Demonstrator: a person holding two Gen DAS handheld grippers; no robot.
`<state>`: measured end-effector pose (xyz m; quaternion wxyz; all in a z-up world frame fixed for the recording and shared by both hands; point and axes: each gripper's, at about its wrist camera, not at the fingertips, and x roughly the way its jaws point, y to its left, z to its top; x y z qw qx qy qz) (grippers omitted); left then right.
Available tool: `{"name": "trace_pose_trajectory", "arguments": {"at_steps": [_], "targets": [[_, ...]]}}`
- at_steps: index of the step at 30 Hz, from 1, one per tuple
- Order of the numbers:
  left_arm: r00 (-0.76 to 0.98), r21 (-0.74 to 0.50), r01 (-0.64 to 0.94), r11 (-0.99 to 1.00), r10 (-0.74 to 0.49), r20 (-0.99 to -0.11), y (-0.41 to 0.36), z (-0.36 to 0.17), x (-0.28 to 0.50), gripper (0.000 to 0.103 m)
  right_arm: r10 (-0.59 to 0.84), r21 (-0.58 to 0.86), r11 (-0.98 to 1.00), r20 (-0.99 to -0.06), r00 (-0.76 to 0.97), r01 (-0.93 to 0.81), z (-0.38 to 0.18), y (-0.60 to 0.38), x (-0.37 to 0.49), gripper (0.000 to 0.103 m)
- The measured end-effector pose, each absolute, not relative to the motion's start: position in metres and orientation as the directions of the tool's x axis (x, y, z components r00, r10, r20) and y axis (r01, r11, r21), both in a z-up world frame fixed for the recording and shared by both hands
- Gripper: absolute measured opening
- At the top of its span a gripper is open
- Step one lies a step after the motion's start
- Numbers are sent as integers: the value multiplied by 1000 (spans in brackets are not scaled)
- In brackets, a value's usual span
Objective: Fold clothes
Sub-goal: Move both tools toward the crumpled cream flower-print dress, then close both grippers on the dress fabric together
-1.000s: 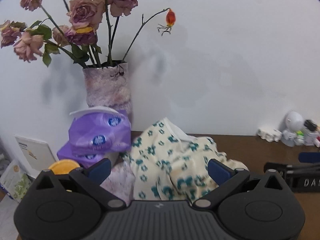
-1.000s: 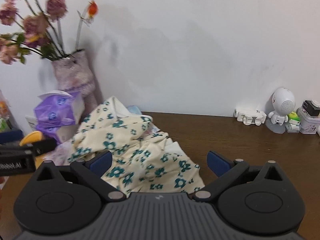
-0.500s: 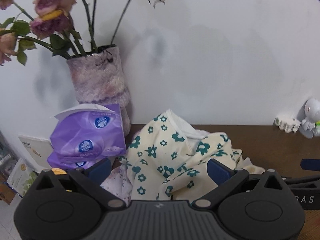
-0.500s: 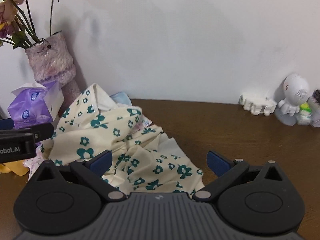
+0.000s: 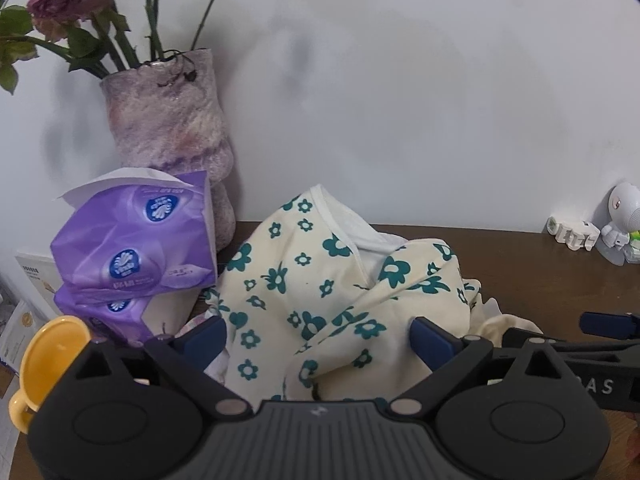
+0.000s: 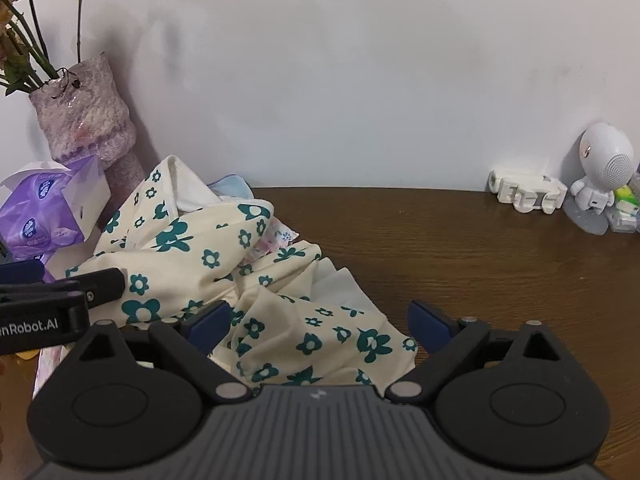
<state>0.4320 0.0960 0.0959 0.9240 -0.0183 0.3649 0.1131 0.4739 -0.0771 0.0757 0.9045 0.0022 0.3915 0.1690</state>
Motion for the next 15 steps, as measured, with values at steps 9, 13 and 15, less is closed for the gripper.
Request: {"name": "trace_pose_trajectory", "arguments": {"at_steps": [9, 13, 15], "targets": [[693, 43, -247, 968, 207, -690, 96, 88, 438, 93, 347, 182, 929, -726, 594, -321, 64, -71, 482, 79], [688, 24, -248, 968, 194, -699, 99, 87, 439, 87, 360, 202, 926, -728, 584, -319, 62, -70, 484, 77], [683, 13, -242, 970, 180, -708, 100, 86, 441, 85, 369, 216, 923, -728, 578, -317, 62, -70, 485, 75]]}}
